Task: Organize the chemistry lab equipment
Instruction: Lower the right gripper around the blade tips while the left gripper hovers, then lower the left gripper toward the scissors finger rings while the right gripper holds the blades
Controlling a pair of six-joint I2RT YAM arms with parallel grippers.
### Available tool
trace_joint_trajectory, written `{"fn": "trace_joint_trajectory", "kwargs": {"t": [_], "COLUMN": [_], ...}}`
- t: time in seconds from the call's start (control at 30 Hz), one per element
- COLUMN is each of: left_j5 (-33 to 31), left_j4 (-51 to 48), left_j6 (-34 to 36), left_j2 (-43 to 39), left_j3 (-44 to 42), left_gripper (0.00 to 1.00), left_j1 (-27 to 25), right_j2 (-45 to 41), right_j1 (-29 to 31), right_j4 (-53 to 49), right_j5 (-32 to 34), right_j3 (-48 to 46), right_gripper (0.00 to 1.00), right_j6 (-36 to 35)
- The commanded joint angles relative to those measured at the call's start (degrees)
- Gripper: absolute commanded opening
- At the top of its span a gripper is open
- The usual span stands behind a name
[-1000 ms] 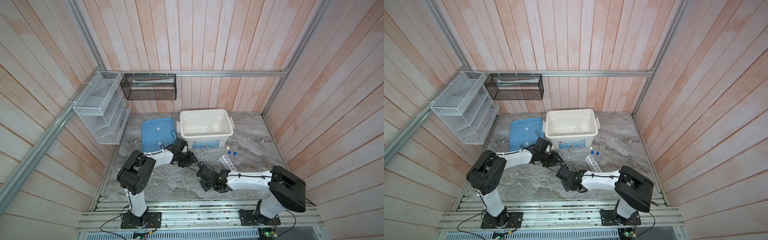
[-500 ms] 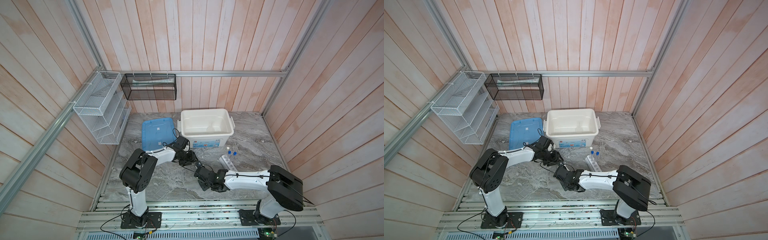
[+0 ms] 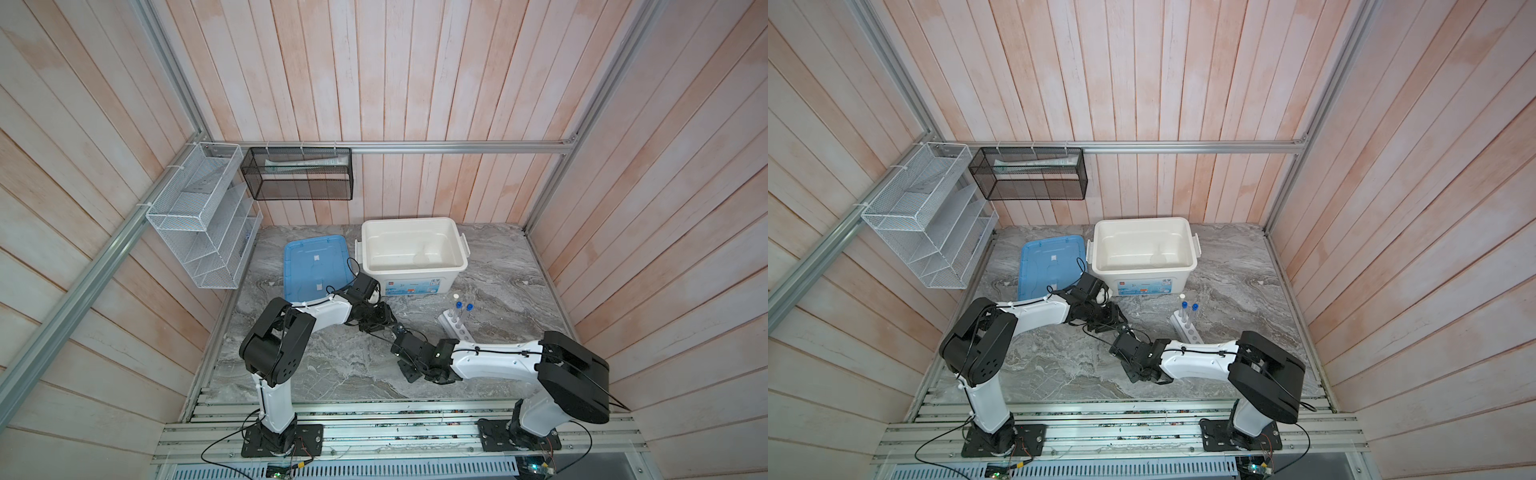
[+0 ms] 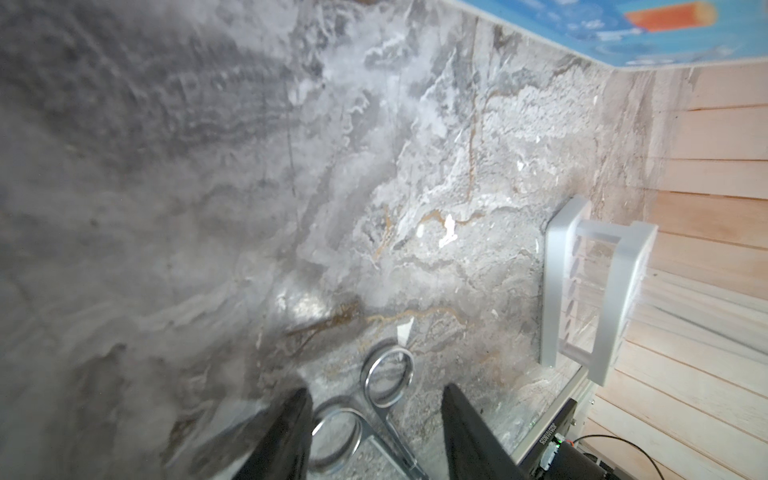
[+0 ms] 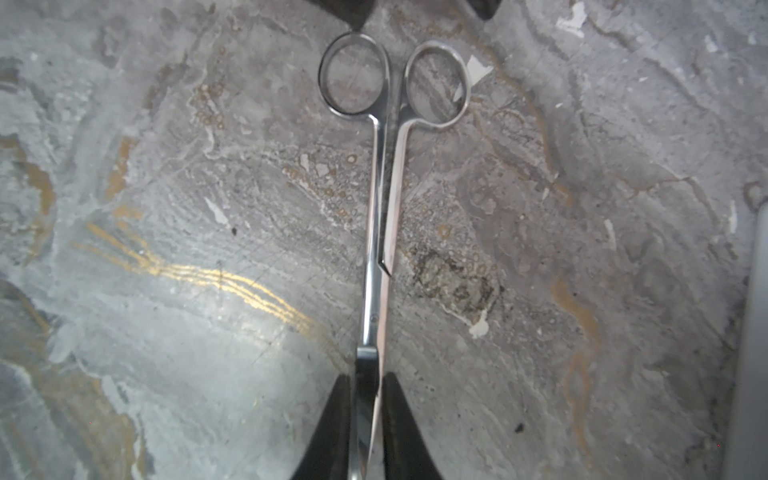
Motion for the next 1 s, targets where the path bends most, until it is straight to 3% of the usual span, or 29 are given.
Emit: {"fn": "trace_joint_trajectory", "kwargs": {"t": [0.0, 0.33, 0.67, 0.97], "left_j5": [-2.2, -0.6, -0.3, 0.6], "left_j4": [-2.3, -1.0, -1.2, -2.1], "left_j6": [1.7, 2.0, 1.9, 2.0], "left_j2": [0.0, -1.5, -0.2, 0.8], "left_j3": [-2.8, -4.4, -5.3, -3.8], "left_gripper": [0.53, 0.54, 0.55, 0.56], "left_j1": [0.3, 0.8, 0.9, 0.5], "right_j2": [0.1, 1.5, 2.7, 0.7], "right_j1": [-0.3, -1.2, -1.1, -0.7], "right_j4": [-0.2, 1.5, 2.5, -1.2], "right_j5": [-2.3, -3.8, -2.8, 1.8], "right_j3": [-1.1, -2.2, -3.7, -1.2], "right_gripper": [0.21, 0.23, 0.04, 0.00], "right_j6": [-0.2, 0.1, 1.2, 0.8]}}
